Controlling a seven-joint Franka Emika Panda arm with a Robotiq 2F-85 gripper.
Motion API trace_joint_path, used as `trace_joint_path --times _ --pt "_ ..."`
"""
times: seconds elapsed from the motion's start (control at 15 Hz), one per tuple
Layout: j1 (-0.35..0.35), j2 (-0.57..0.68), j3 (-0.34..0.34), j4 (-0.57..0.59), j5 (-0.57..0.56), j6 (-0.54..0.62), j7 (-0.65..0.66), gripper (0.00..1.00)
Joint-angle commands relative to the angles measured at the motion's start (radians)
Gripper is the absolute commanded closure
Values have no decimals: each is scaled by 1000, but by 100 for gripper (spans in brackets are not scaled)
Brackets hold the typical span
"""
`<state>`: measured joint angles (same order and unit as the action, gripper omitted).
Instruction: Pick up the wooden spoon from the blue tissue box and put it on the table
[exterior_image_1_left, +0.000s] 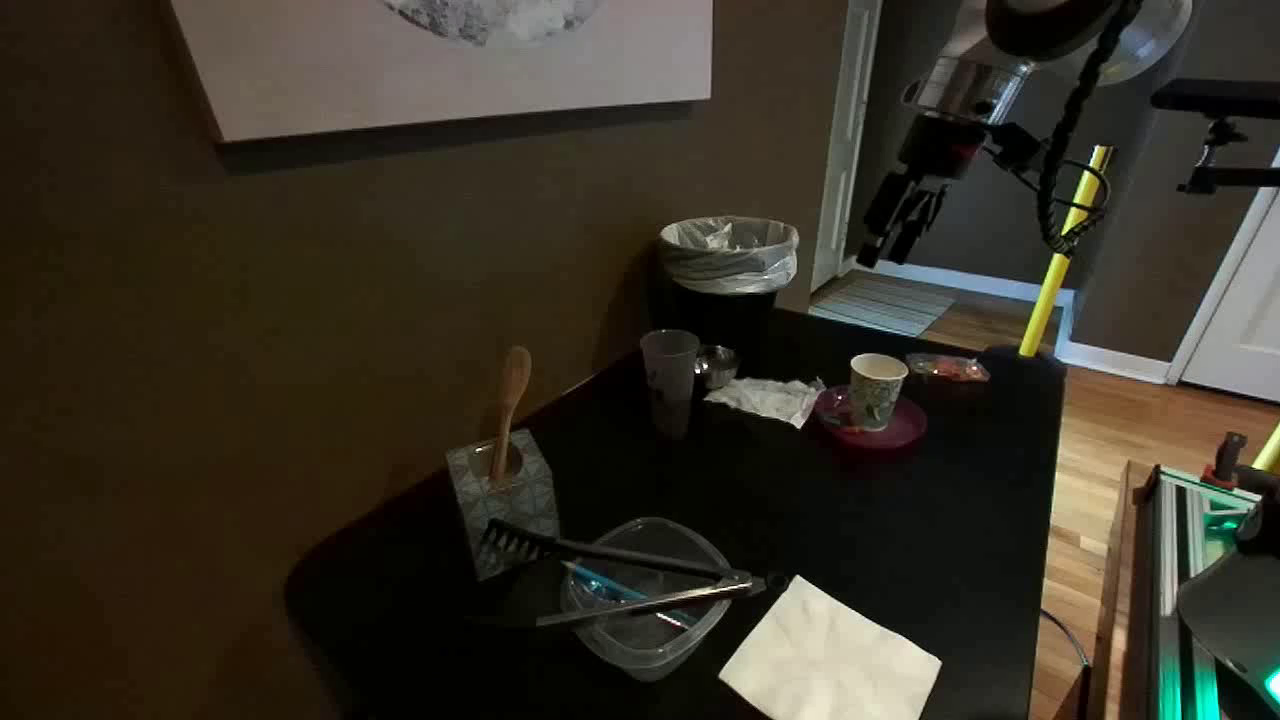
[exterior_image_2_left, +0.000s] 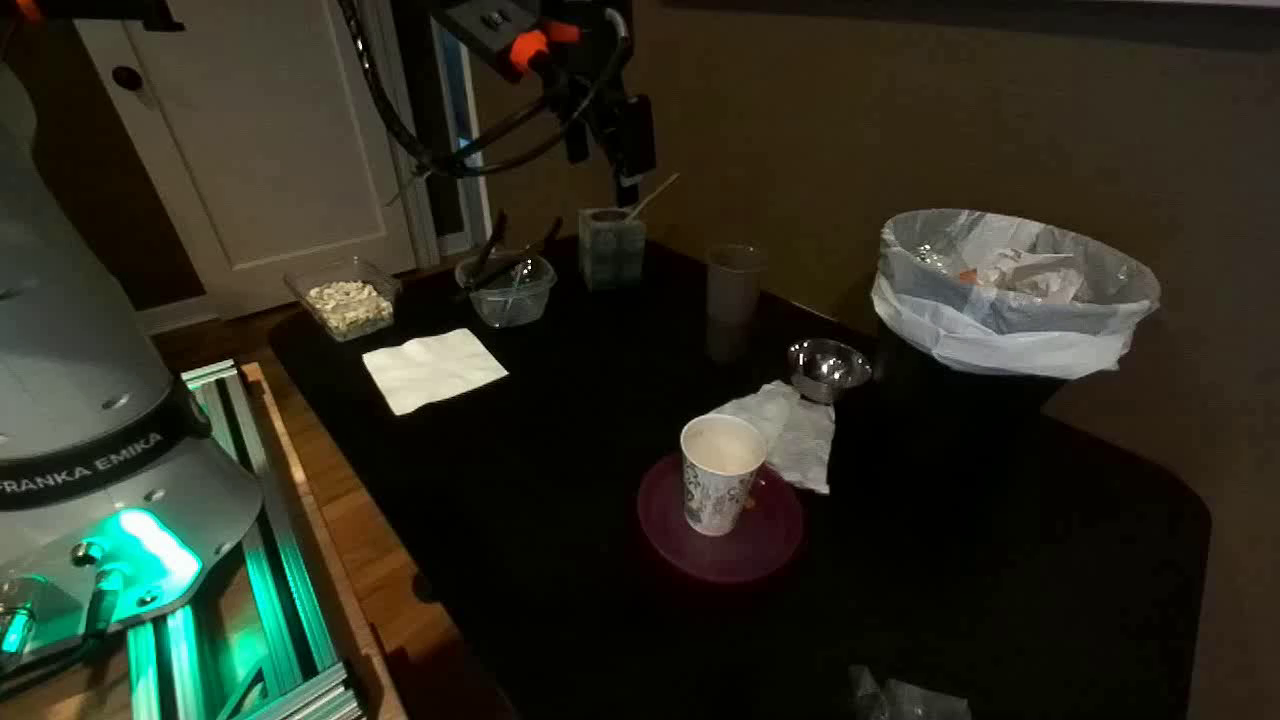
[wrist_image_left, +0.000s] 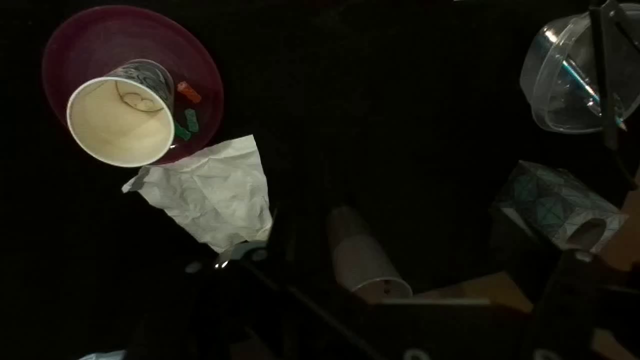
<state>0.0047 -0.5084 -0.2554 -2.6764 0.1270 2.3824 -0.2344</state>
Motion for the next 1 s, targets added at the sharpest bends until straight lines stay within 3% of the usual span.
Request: trace_joint_path --times 0.0,0.07,0.6,0.93 --pt "-19 2 19 1 14 -3 -10 0" --pt "8 1 10 1 34 -12 -48 0" --pt "-13 3 26 2 13 -3 -39 0" --pt "77 51 170 89 57 3 95 0"
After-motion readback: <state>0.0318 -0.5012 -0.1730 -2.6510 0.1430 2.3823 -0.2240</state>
